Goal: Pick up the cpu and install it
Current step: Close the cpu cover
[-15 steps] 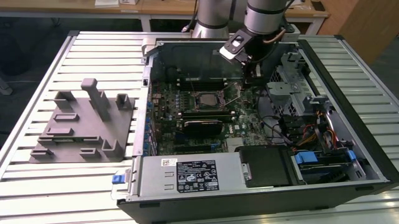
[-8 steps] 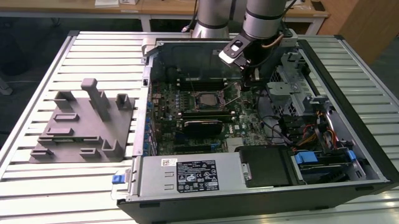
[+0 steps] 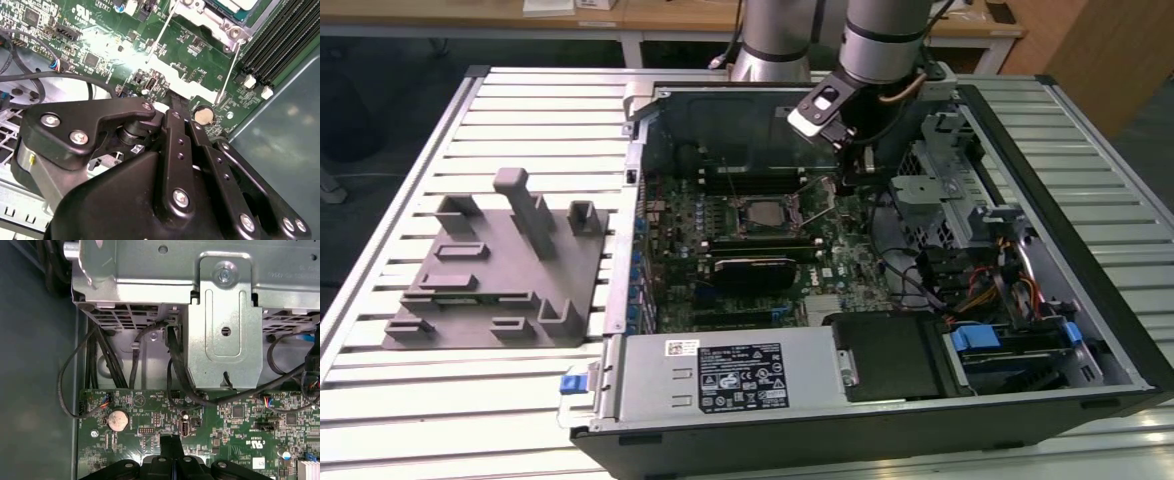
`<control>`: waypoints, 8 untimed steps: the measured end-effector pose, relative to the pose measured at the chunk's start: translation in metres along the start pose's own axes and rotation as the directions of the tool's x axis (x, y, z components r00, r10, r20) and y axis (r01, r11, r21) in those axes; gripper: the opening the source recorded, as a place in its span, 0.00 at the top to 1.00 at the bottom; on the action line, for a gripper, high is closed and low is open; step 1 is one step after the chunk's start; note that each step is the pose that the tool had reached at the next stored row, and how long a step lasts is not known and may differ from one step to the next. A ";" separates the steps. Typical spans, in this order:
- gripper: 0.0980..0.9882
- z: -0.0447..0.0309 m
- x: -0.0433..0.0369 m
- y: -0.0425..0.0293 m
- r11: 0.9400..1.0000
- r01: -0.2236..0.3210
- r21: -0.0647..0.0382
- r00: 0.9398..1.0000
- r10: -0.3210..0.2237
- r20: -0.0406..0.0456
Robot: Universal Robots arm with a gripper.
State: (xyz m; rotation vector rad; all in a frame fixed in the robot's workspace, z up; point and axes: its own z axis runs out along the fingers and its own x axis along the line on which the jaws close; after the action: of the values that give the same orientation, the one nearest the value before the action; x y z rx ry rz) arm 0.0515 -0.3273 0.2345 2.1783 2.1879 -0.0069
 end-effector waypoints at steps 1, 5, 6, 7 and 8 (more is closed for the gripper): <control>0.99 -0.0001 0.0000 -0.0013 1.000 0.000 0.000 1.000 0.000 0.000; 0.99 -0.0004 0.0000 -0.0095 1.000 0.000 0.000 1.000 0.000 0.000; 0.99 -0.0005 0.0000 -0.0119 1.000 0.000 0.000 1.000 0.000 0.000; 0.99 -0.0006 0.0000 -0.0145 1.000 -0.001 0.000 1.000 0.001 0.000; 0.99 -0.0007 0.0000 -0.0169 1.000 -0.001 0.000 1.000 0.001 0.000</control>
State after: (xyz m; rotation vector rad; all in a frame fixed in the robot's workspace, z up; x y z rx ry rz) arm 0.0347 -0.3273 0.2346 2.1790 2.1870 -0.0071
